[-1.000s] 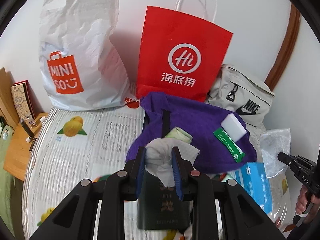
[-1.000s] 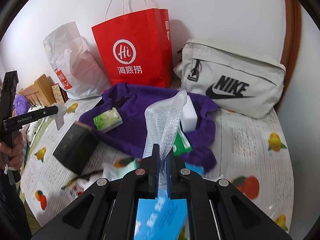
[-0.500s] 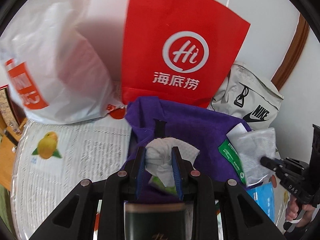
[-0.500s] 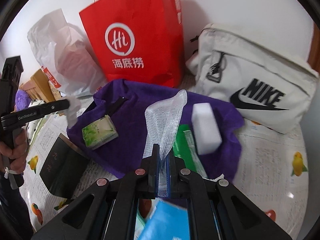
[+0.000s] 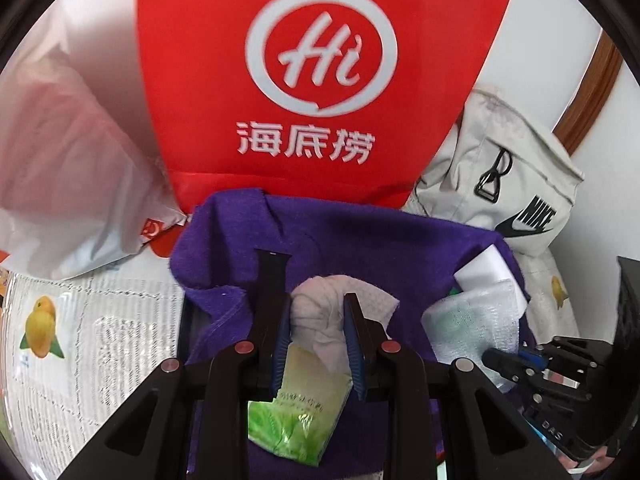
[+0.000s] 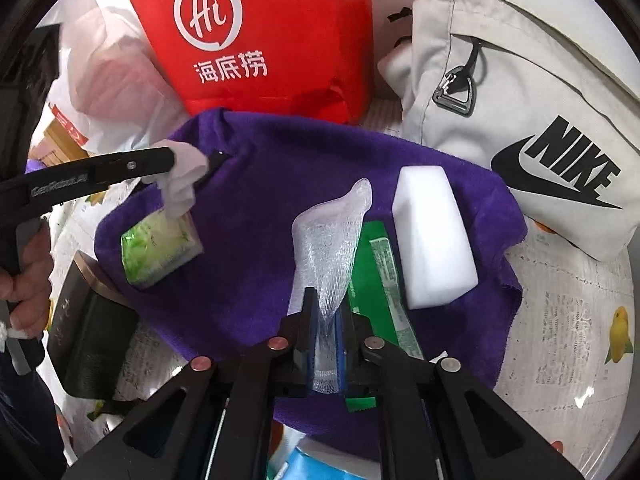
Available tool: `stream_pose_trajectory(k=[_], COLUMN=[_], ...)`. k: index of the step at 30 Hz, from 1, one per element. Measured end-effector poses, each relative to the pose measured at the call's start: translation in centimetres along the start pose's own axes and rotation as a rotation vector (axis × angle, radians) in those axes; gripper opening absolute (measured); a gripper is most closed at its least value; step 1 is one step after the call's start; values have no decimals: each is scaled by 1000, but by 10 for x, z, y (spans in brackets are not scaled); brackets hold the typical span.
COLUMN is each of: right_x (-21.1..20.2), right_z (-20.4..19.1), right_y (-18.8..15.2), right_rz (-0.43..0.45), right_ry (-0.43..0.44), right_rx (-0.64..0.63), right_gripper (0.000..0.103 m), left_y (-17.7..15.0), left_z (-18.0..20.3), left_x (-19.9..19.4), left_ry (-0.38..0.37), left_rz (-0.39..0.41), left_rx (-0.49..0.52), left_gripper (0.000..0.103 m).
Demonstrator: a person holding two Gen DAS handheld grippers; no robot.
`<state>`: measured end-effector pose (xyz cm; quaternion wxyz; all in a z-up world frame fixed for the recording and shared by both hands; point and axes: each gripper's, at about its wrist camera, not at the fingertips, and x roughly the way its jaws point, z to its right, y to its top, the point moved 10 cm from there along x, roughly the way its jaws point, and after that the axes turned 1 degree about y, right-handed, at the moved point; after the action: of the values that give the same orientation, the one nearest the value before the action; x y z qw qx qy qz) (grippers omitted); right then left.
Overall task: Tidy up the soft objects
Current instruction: 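Open the left tool over the towel while the right tool releases the mesh bag beside the sponge, then withdraw both tools from the towel toward the white glove and black strap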
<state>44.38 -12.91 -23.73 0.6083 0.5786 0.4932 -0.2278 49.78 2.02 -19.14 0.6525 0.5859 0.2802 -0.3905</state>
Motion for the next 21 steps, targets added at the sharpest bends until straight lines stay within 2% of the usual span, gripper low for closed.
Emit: stream_pose_trajectory(k=[1,2,3,6,9,11,12,21], right_x=[-1,-3,-6,-14,-22,-30,-35,-81], right_z=[0,1,2,6,8,7,6,-19], right_y=[0,-1,0,-1,-1,-2,-3,-25], right_rz=[2,7,25,48,63,78,89,153], right_ry=[-5,-15,-37,-66,-77,-77,-75,-62], right_rx=[-7,-12,-21,-36,-23,-22,-19,-39], right_gripper=[27,46,59,60,60,60,60,60], left_y=[-1,-2,-2,-4,-5,-4,-3,-15], left_z=[1,1,1,1,3,2,1,-2], left_x=[3,6,9,15,16,13,10,-33], left_ry=[2,4,7,7,17,54,67,82], left_rz=[-6,-14,-20,-34,-41,-34,-25,24], left_rx=[0,-2,-7,-13,-14,-5,-3,13], left_gripper=[25,26,26,26,37,66,69,69])
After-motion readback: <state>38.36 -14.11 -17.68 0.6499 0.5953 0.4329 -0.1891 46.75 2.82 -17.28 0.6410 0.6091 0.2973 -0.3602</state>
